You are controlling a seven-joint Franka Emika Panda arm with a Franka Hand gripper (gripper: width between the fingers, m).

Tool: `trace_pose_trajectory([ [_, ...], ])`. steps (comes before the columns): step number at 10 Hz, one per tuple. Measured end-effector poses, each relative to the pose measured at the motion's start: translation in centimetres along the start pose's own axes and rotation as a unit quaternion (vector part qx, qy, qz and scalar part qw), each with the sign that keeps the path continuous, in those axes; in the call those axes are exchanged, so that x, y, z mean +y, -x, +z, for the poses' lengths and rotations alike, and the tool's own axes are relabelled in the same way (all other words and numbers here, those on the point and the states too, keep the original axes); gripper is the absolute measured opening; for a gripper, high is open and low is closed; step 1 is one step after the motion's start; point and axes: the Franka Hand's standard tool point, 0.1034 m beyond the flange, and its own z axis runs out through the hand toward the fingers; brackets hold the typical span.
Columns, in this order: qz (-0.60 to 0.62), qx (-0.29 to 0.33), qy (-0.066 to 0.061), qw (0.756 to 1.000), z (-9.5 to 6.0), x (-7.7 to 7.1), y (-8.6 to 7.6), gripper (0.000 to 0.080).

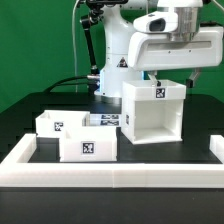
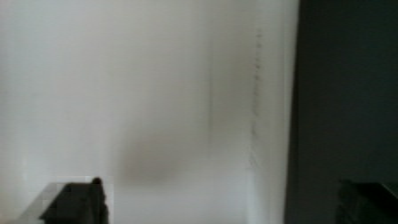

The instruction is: Assemble drawer

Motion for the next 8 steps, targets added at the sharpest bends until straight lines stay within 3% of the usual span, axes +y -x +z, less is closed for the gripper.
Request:
trace_pose_trajectory([
  [2, 0.0, -0.003, -0.001, 1.0, 0.06, 0.02, -0.13, 0.0637],
  [4, 0.0, -0.003, -0.001, 1.0, 0.1, 0.01, -0.08, 0.0266],
  [5, 0.0, -0.003, -0.001, 1.0, 0.1, 0.01, -0.09, 0.0266],
  [6, 0.0, -0.003, -0.001, 1.0, 0.1, 0.01, -0.09, 0.0089],
  [7, -0.001, -0.003, -0.001, 1.0, 0.1, 0.01, -0.09, 0.0036],
  [8, -0.001, -0.003, -0.001, 1.0, 0.1, 0.02, -0.09, 0.0036],
])
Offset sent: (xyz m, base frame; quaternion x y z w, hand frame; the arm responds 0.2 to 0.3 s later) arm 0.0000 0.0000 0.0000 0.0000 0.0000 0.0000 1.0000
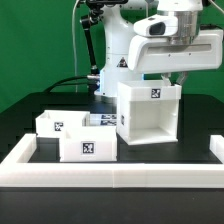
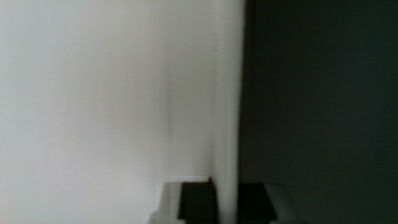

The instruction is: Assemble drawer

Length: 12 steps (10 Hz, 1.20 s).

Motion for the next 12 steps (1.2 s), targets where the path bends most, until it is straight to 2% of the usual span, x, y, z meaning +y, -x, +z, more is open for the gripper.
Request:
trace_pose_trajectory([
  [5, 0.001, 0.0, 0.0, 1.0, 0.0, 0.0, -0.2, 0.0036],
  [9, 0.022, 0.028, -0.009, 0.999, -0.6, 0.1, -6.3, 0.0038],
  [12, 0.012, 0.057, -0.012, 0.998, -1.0, 1.1, -9.9, 0.0038],
])
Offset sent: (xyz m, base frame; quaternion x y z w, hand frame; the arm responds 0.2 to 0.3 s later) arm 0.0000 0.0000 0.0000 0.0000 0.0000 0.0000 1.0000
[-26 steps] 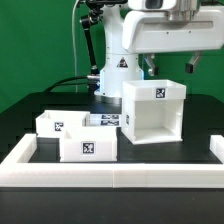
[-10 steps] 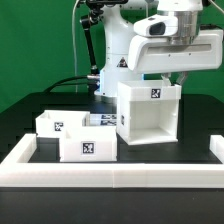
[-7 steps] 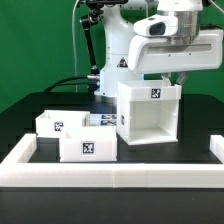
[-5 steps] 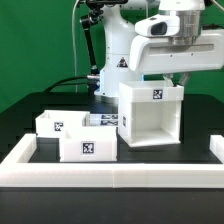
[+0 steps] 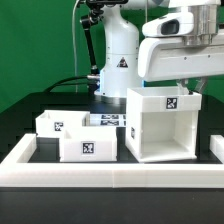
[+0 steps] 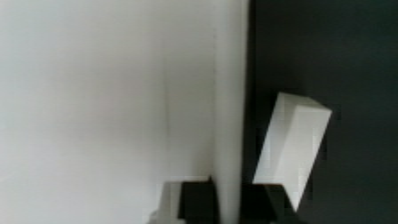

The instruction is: Assemble drawer

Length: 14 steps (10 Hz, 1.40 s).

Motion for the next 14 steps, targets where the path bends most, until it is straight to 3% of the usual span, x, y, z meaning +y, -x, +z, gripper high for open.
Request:
trace_pose_trajectory([
  [4, 0.021, 0.003, 0.0, 1.0, 0.1, -0.2, -0.1, 0.0038],
  [9, 0.051, 0.023, -0.01, 0.998, 0.1, 0.6, -5.3, 0.0038],
  [14, 0.122, 0.029, -0.014, 0.992, -0.2, 0.5, -5.8, 0.0038],
])
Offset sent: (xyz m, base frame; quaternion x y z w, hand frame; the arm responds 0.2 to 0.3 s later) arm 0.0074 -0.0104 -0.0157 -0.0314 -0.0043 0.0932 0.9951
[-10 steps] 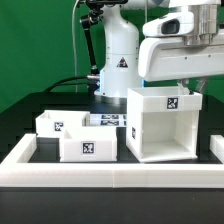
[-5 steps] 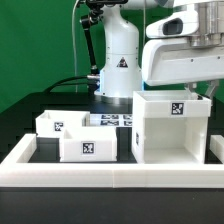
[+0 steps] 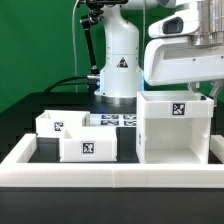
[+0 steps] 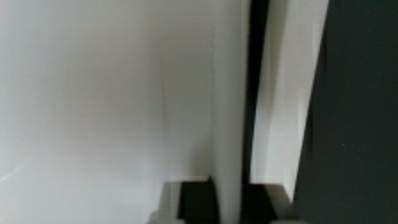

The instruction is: Assemble drawer

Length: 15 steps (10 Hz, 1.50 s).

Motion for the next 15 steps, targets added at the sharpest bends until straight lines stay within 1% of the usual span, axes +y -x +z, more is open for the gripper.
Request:
trace_pose_trajectory([
  [2, 0.076, 0.004, -0.001, 0.997, 0.3, -0.2, -0.1, 0.0038],
  [4, 0.15, 0.011, 0.001, 0.989, 0.3, 0.4, -0.9, 0.0038],
  [6, 0.189, 0.035, -0.012, 0.981, 0.1, 1.5, -1.9, 0.0039],
  [7, 0.223, 0.035, -0.015, 0.974, 0.0, 1.1, -1.9, 0.0042],
  [8, 0.251, 0.035, -0.02, 0.967, -0.1, 0.8, -2.0, 0.0042],
  [9, 0.261, 0.035, -0.023, 0.965, -0.1, 0.8, -2.0, 0.0042],
  [10, 0.31, 0.032, -0.028, 0.95, -0.1, 0.8, -2.1, 0.0042],
  [11, 0.367, 0.029, -0.031, 0.929, 0.1, 1.2, -2.3, 0.0044],
  [12, 0.397, 0.032, -0.031, 0.917, 0.2, 1.7, -2.8, 0.0044],
  [14, 0.437, 0.033, -0.038, 0.898, 0.0, 2.4, -3.4, 0.0048],
  [15, 0.467, 0.031, -0.043, 0.883, -0.1, 2.1, -3.5, 0.0048],
])
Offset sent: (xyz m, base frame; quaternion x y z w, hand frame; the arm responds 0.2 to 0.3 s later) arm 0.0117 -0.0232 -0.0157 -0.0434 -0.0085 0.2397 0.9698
